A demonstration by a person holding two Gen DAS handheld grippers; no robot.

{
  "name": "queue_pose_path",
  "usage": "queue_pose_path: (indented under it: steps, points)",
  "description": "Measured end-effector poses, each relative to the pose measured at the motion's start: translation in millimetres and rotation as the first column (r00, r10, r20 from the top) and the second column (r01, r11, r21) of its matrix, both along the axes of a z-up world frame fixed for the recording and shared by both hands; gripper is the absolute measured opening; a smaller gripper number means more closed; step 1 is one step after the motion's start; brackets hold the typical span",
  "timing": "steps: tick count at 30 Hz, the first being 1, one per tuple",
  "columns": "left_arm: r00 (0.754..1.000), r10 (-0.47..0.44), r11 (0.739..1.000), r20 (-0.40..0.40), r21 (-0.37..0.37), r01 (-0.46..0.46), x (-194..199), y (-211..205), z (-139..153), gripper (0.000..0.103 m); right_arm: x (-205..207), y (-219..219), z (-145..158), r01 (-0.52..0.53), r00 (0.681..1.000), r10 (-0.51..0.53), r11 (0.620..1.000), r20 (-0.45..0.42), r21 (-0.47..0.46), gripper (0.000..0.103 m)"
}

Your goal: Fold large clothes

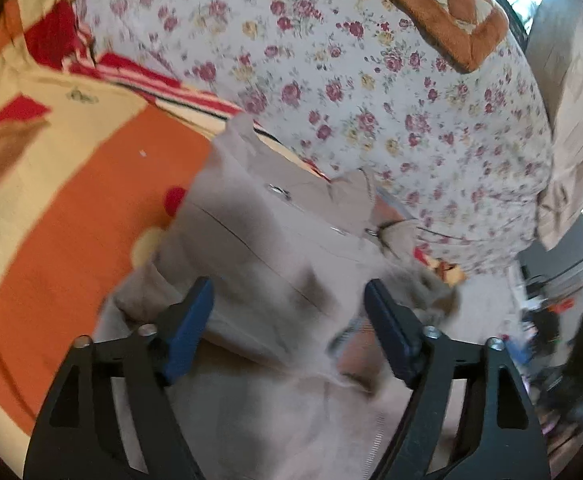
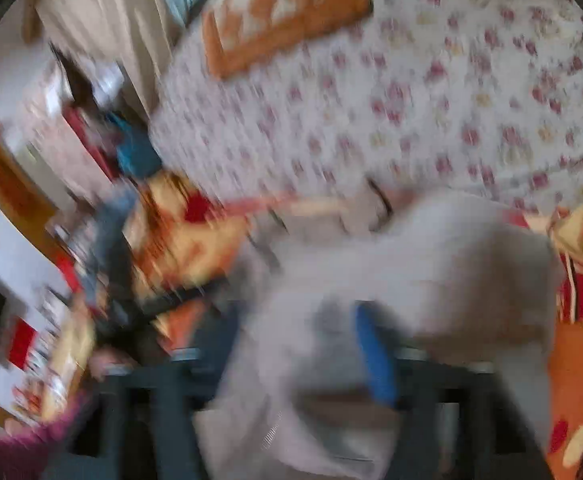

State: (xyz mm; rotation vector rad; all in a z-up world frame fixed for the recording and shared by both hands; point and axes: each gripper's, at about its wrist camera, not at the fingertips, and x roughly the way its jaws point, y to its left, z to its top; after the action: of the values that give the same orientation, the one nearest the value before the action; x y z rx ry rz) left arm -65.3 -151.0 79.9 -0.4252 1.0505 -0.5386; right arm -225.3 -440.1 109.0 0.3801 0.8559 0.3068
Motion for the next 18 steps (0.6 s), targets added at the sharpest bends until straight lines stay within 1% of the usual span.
queue_pose_path:
  steps: [3,6,7,8,9,11,14,15,18]
  points:
    - [0.997,-0.054,0.998,-0.057,-0.048,0.051,-1,-7,-3,0.081,-15,1,-13,0.009,1.000,-0.010,1.000,-0.029,-0.026,0.064]
    - [0.991,-0.109,0.993,-0.082,-0.051,0.105,-7,-20,-6,0.081,-36,-20,-14,0.069,0.998,-0.069,0.997,-0.014,-0.019,0.066]
    - [0.987,-0.137,0.990,-0.082,-0.044,0.134,-11,-26,-6,0.081,-42,-31,-15,0.108,0.994,-0.108,0.994,-0.002,0.004,0.068]
    - [0.985,-0.153,0.988,-0.078,-0.039,0.150,-13,-31,-7,0.081,-48,-39,-16,0.133,0.991,-0.134,0.990,0.010,0.042,0.072]
    - [0.982,-0.175,0.984,-0.069,-0.028,0.173,-16,-38,-8,0.081,-50,-44,-17,0.149,0.989,-0.150,0.986,0.016,0.071,0.073]
    - [0.978,-0.195,0.981,-0.067,-0.016,0.195,-20,-50,-12,0.081,-48,-56,-24,0.185,0.982,-0.187,0.972,-0.004,0.144,0.073]
    - [0.974,-0.206,0.978,-0.098,-0.051,0.202,-21,-64,-20,0.081,-44,-65,-25,0.216,0.976,-0.214,0.960,-0.028,0.176,0.073]
    - [0.971,-0.213,0.976,-0.109,-0.060,0.207,-23,-71,-24,0.081,-43,-67,-27,0.226,0.974,-0.224,0.959,-0.032,0.169,0.073]
    - [0.964,-0.248,0.968,-0.096,-0.068,0.242,-28,-85,-26,0.081,-45,-73,-28,0.242,0.970,-0.240,0.957,-0.031,0.161,0.073]
